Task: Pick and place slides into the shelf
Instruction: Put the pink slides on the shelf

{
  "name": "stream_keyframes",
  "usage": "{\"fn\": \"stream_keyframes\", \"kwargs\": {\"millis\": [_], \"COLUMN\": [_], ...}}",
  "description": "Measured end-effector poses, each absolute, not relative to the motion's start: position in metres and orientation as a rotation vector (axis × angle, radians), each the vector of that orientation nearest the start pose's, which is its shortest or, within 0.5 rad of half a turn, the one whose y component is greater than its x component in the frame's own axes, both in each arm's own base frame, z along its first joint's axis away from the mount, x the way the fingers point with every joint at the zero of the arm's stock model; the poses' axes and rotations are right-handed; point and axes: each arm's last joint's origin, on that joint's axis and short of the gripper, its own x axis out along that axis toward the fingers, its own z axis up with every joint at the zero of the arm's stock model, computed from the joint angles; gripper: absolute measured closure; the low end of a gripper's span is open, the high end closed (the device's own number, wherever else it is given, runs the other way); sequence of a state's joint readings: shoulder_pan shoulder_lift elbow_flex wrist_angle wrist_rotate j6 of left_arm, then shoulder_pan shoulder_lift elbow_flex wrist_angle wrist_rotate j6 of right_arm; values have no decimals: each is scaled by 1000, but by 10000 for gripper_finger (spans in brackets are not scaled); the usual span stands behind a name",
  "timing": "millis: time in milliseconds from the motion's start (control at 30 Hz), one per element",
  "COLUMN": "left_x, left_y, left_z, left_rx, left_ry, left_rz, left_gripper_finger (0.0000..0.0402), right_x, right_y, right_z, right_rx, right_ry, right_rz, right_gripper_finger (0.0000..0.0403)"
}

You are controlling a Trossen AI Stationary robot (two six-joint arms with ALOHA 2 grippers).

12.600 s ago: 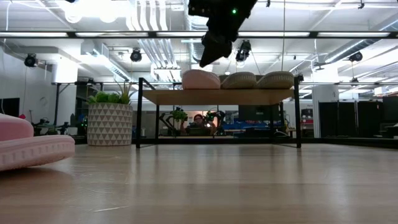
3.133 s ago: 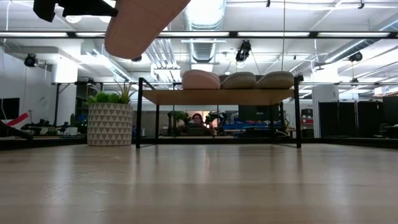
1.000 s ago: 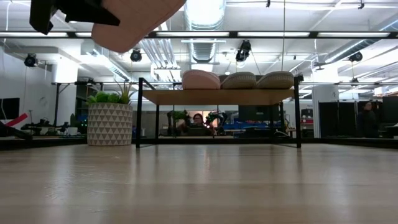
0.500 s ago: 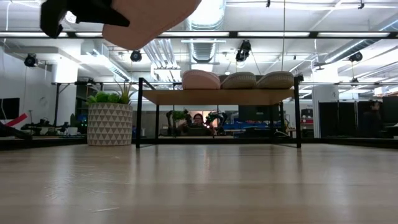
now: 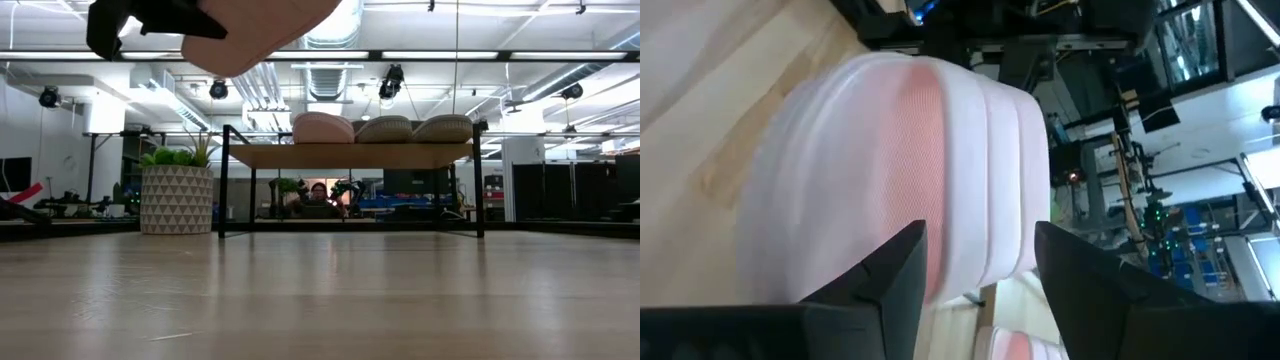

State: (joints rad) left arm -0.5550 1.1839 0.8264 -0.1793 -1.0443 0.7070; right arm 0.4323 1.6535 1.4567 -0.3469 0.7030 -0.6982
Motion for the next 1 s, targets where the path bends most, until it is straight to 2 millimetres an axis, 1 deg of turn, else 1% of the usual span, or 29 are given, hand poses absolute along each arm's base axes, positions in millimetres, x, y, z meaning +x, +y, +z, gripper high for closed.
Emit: {"fn": "stream_keyframes", "kwargs": {"millis": [267, 433, 700, 833, 900, 1000], "left_x": [224, 228, 233, 233, 233, 233], "left_y": [-102, -103, -105, -105, -105, -105], "left_z": [282, 286, 287, 286, 286, 287], "left_rx": [1060, 1038, 1091, 1090, 1089, 1085], "left_ry": [539, 507, 491, 491, 490, 489], "left_rz": [358, 305, 302, 303, 303, 305], "left_gripper_finger": [346, 346, 347, 347, 348, 348], "right_x": [345, 346, 346, 346, 346, 346], "right_y": [136, 133, 131, 131, 131, 131], "right_z": [329, 329, 329, 329, 329, 329], "right_rx": [-969, -971, -988, -991, -1003, -1016], "right_ry": [559, 564, 571, 572, 574, 576], "right_rz": [-93, -99, -103, -106, -103, -100], "right_gripper_finger": [225, 225, 230, 258, 285, 338]}}
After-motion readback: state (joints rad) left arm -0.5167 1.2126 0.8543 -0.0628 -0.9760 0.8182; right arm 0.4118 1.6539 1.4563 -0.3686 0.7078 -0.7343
